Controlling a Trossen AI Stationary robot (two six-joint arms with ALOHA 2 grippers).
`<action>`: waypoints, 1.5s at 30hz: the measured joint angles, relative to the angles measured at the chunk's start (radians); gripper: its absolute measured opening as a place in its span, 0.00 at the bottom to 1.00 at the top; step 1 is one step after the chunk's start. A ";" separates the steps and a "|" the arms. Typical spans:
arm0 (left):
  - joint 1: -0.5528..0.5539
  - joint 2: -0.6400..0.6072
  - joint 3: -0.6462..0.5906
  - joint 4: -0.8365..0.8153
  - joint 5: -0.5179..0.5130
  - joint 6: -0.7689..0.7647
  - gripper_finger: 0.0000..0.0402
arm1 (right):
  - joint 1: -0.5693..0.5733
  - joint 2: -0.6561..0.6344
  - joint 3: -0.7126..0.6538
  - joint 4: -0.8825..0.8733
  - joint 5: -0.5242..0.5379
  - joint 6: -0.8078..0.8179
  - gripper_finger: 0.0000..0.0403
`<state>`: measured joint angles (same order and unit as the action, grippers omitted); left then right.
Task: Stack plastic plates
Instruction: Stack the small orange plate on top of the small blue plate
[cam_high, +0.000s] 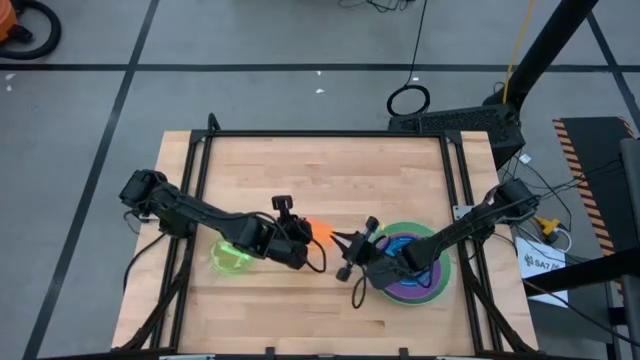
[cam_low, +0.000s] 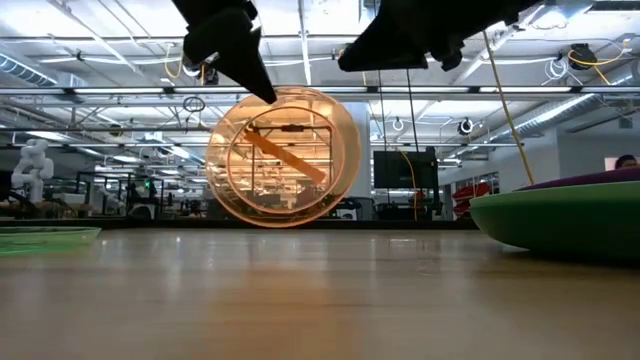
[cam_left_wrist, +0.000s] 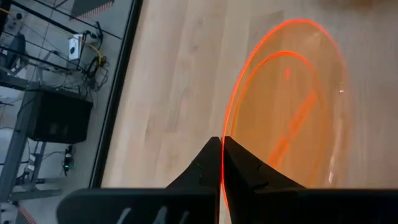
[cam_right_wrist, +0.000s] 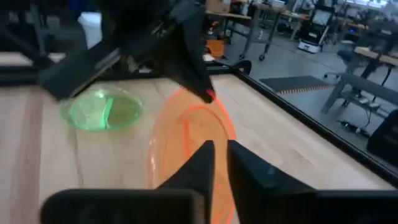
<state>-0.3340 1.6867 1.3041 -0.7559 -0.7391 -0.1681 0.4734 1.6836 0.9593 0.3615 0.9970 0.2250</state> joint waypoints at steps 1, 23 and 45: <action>0.000 0.000 0.000 0.000 0.000 -0.002 0.02 | -0.008 -0.001 0.001 0.001 0.000 0.016 0.11; 0.000 0.000 0.001 0.078 -0.024 0.055 0.02 | -0.096 0.000 0.001 -0.173 -0.058 0.231 0.29; 0.000 0.000 0.001 0.080 -0.023 0.061 0.07 | -0.095 0.000 0.001 -0.172 -0.086 0.208 0.02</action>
<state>-0.3340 1.6867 1.3052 -0.6761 -0.7616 -0.1074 0.3786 1.6838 0.9600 0.1894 0.9112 0.4328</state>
